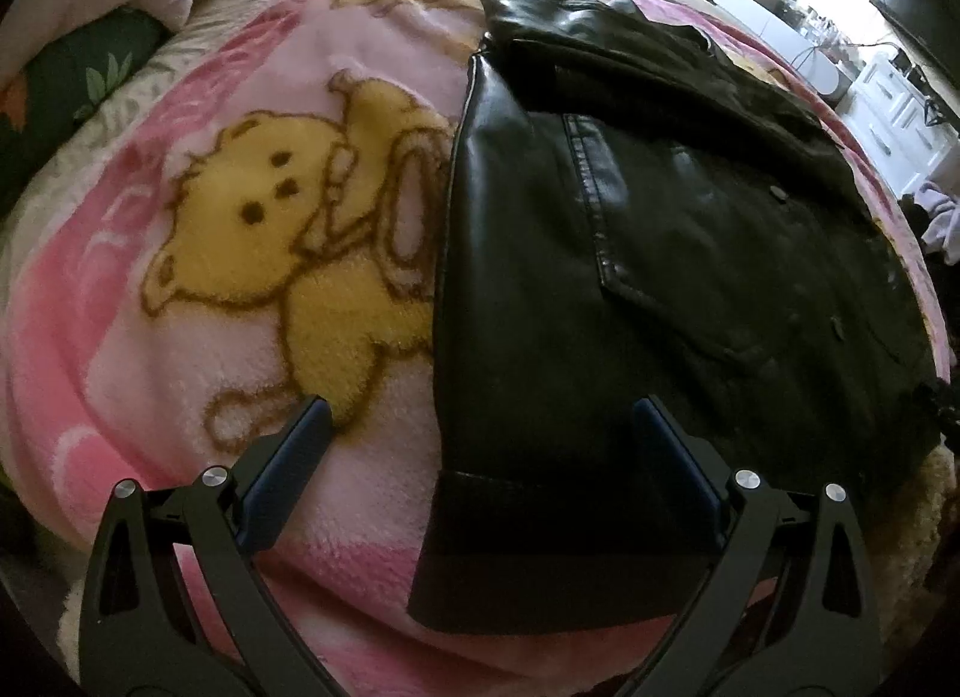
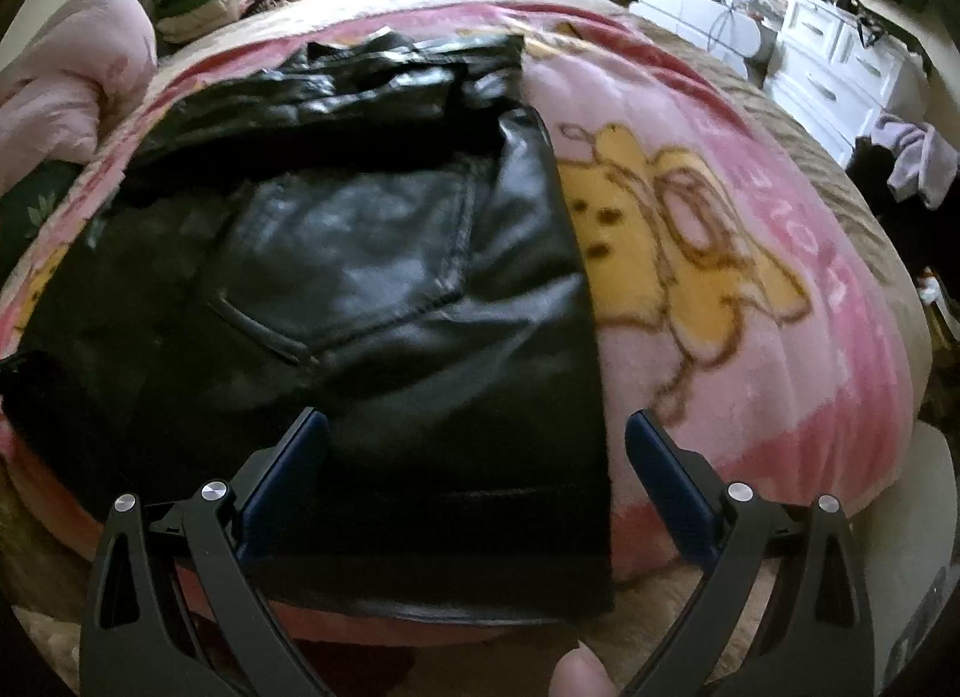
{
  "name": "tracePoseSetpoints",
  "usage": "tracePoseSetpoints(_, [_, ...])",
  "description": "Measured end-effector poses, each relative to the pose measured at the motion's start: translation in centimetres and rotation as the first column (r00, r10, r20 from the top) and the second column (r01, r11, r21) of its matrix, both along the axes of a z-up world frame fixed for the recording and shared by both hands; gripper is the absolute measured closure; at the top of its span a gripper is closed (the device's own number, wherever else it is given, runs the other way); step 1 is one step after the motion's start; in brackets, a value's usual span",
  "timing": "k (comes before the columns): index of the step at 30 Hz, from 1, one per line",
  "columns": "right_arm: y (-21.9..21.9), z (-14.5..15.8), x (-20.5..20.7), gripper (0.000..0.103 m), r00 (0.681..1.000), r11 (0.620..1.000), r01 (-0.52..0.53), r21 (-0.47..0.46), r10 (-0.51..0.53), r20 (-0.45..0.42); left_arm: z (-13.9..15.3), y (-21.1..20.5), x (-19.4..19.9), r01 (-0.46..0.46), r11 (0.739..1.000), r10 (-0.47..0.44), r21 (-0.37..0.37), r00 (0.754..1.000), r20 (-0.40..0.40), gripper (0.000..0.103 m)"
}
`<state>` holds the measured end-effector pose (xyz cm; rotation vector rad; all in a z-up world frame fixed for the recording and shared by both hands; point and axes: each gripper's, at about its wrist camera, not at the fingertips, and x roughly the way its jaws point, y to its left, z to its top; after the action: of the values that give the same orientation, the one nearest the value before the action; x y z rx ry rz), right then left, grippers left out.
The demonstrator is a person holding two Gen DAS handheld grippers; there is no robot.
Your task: Fold large clothes
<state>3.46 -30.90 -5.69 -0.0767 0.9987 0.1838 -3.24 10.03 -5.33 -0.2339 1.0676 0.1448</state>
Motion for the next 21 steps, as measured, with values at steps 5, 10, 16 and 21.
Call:
tracePoseSetpoints(5, [-1.2,-0.9,0.1,0.005,0.999,0.998,0.009,0.065,-0.006,-0.041,-0.2,-0.2,-0.2,0.012,1.000,-0.012,-0.021,1.000,0.005,0.009])
tracePoseSetpoints(10, [-1.1,-1.3,0.2,0.005,0.999,0.997,-0.008,0.073,0.012,-0.046,-0.5,-0.2,-0.3,0.008,0.999,-0.008,-0.041,1.000,0.019,0.009])
tracePoseSetpoints(16, [-0.8,-1.1,-0.5,0.040,0.998,0.994,-0.065,0.090,0.066,-0.010,-0.6,-0.9,-0.4,0.034,0.998,-0.031,-0.060,0.998,0.055,0.036])
tracePoseSetpoints(21, [-1.1,0.8,-1.5,0.084,0.991,0.978,-0.121,0.167,0.110,0.077,0.3,-2.1,-0.6,0.076,0.996,-0.072,-0.049,0.994,0.081,0.074])
